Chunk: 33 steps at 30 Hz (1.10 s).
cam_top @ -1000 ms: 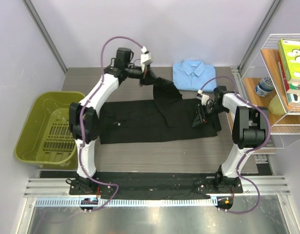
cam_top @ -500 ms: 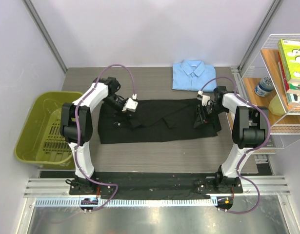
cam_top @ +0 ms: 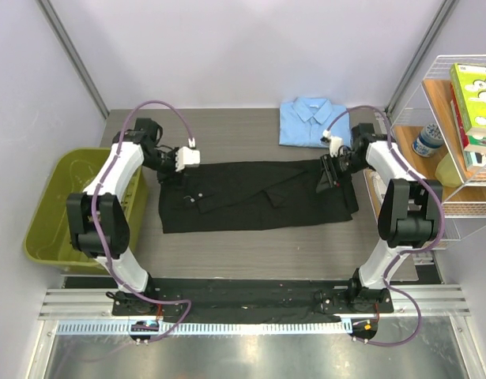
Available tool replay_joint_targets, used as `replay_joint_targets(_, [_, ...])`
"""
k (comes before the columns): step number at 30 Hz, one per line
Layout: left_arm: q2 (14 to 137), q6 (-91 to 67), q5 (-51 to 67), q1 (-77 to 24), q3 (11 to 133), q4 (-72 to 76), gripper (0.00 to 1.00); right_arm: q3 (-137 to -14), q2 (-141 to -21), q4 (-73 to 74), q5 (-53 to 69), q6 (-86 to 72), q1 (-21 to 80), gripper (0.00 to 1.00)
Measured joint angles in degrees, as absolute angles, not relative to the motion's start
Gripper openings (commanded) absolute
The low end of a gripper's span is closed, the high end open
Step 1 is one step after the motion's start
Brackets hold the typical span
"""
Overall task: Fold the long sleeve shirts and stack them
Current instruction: Fold the shirt
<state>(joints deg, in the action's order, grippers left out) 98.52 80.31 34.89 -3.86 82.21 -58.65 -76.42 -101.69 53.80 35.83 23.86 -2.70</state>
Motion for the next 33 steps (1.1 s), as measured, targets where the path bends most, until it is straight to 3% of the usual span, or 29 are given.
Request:
replay_joint_targets(9, [98.96,27.68,30.20,-9.52,84.36,-53.45,0.45,-82.87,-104.14,46.09,33.10,20.58,-1.96,0.53])
replay_joint_targets(13, [104.27,14.37,25.76,-9.23,85.25,-51.99,0.44,-84.09,-107.90,41.69,30.48,19.22,-0.62,0.55])
replay_joint_targets(28, [118.41,6.44,20.51,-9.19,91.72,-50.37,0.42,-84.44,-112.79,35.31,23.75,17.89,2.61,0.58])
replay_joint_targets(33, [118.93,7.88,20.53,-9.50,91.68,-50.41,0.36,-84.44,-112.99,35.14,22.50,18.48,2.50,0.59])
